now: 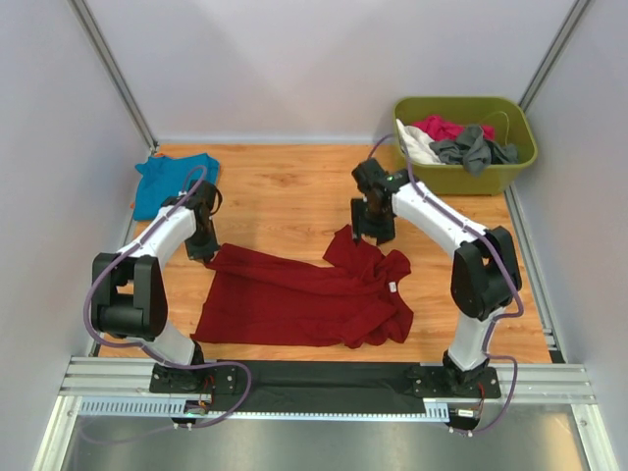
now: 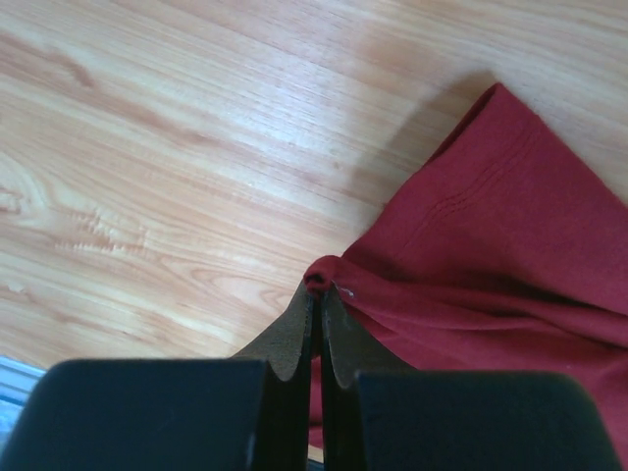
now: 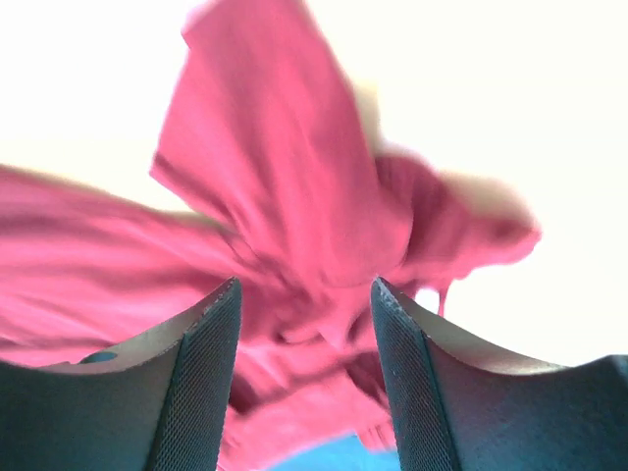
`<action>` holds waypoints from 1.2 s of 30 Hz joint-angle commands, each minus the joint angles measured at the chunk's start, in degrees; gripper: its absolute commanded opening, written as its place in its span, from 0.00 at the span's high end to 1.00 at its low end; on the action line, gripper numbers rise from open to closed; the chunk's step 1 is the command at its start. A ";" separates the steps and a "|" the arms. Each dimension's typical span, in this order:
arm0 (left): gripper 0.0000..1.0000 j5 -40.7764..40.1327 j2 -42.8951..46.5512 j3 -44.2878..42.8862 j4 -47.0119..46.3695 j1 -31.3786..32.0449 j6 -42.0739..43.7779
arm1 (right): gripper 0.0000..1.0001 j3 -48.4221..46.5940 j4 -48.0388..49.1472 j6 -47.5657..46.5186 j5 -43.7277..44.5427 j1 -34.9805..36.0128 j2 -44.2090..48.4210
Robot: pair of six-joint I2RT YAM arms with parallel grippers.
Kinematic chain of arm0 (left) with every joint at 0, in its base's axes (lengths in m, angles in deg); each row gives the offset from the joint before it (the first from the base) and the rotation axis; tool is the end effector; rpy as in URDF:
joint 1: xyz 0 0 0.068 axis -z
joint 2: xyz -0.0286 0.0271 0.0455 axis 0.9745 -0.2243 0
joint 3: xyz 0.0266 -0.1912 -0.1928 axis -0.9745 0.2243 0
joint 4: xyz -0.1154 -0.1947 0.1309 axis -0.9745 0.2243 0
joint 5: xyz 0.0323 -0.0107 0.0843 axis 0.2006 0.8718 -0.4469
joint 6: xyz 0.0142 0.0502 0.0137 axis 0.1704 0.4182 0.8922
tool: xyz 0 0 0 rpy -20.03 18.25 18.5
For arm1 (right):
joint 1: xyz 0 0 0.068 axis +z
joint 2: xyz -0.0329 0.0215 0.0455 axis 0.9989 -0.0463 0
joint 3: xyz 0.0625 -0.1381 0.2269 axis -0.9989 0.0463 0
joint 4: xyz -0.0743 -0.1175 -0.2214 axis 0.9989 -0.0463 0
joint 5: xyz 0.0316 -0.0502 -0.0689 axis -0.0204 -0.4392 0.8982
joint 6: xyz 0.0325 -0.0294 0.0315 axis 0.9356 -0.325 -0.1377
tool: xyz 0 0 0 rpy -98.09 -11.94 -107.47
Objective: Fold and stack the t-shirts
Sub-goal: Flatten the tshirt out
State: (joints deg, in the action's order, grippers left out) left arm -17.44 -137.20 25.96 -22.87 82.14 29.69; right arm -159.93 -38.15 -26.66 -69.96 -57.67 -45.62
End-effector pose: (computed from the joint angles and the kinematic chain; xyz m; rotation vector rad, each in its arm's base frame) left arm 0.2900 -0.0176 0.2089 -0.5212 2.8037 0.2369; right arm 0.3154 0.1784 0.2426 -0.0802 2.9353 0.1075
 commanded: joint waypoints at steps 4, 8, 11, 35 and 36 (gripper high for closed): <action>1.00 -3.14 2.15 -1.17 -0.56 -0.71 -0.07 | 0.43 -14.43 5.03 -3.05 3.23 -2.78 -6.92; 1.00 -1.91 1.36 -1.79 -0.92 -0.80 -0.43 | 0.42 -18.31 6.96 -9.71 -0.28 -2.69 -12.64; 1.00 -1.82 1.27 -2.05 -1.36 -0.80 -0.43 | 0.39 -20.15 6.18 -10.88 -0.03 -1.81 -14.93; 1.00 -1.11 -0.31 -2.49 -2.67 -1.15 1.33 | 0.49 -21.39 7.58 -6.05 6.83 1.53 -25.13; 1.00 -1.11 -0.23 -2.41 -2.50 -1.15 1.24 | 0.49 -21.13 8.02 -5.52 6.31 1.62 -25.13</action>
State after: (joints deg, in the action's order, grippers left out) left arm -18.14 -137.68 25.00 -24.58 81.49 30.20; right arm -180.50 -32.80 -33.52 -63.32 -56.06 -70.73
